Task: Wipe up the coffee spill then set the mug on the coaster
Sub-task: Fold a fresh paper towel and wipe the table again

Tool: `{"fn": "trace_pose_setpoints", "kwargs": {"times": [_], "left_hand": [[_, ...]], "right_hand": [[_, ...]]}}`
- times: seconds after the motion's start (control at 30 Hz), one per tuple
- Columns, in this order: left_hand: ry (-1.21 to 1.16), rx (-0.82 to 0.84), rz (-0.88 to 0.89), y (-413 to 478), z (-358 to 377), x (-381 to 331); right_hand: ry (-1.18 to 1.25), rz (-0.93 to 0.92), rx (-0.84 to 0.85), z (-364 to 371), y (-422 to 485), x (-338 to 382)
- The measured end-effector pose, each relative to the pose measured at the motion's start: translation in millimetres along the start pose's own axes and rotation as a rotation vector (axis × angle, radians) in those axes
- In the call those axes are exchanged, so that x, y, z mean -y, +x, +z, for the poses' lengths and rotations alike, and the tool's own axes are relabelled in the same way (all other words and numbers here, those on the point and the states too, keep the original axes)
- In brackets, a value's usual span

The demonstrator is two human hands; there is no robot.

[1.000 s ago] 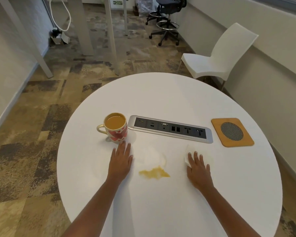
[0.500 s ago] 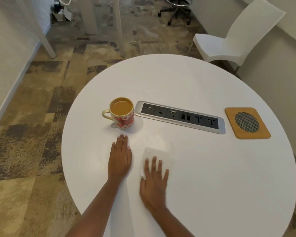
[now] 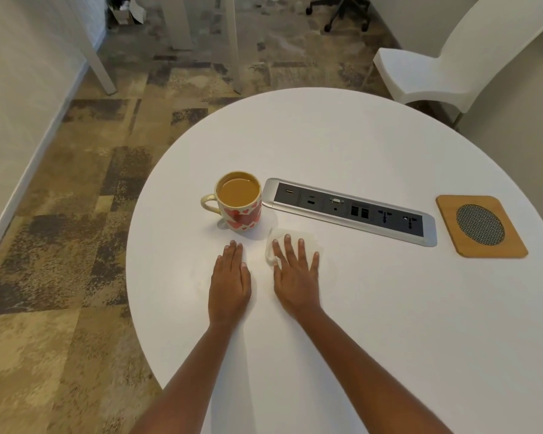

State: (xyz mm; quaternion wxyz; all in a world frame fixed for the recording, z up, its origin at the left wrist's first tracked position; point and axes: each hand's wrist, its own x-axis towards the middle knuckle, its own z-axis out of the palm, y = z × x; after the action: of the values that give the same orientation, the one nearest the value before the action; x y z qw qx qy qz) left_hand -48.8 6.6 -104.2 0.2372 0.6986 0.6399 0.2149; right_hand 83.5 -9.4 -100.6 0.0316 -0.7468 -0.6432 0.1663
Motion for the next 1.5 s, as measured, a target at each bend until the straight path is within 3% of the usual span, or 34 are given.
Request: {"fn": "trace_pose_setpoints", "kwargs": {"times": [0.2, 0.33, 0.5, 0.6, 0.67, 0.8, 0.9, 1.07, 1.23, 1.5], "left_hand": [[-0.033, -0.012, -0.001, -2, -1, -2], [-0.025, -0.013, 0.006, -2, -2, -3], [-0.003, -0.013, 0.022, -3, -3, -5], [-0.001, -0.005, 0.02, -2, -5, -6], [0.009, -0.007, 0.023, -3, -4, -6], [0.018, -0.013, 0.025, -3, -2, -5], [0.021, -0.016, 0.029, -2, -1, -4], [0.031, -0.016, 0.028, -3, -2, -4], [0.01, -0.019, 0.029, -2, 0, -3], [-0.212, -0.049, -0.03, -4, -3, -2]], "right_hand": [[0.18, 0.044, 0.003, -26, 1, -20], [0.613, 0.289, 0.064, -62, -9, -49], [0.854, 0.474, -0.3, -100, -33, -85], [0.824, 0.504, -0.468, -113, -40, -92], [0.72, 0.485, -0.482, -114, -36, -89], [0.506, 0.41, -0.255, -94, -18, -78], [0.499, 0.381, -0.044, -70, -5, -76], [0.646, 0.435, -0.041, -49, 3, -74], [0.634, 0.282, -0.023, -38, 15, -44], [0.618, -0.005, 0.267, -24, -3, -8]]}}
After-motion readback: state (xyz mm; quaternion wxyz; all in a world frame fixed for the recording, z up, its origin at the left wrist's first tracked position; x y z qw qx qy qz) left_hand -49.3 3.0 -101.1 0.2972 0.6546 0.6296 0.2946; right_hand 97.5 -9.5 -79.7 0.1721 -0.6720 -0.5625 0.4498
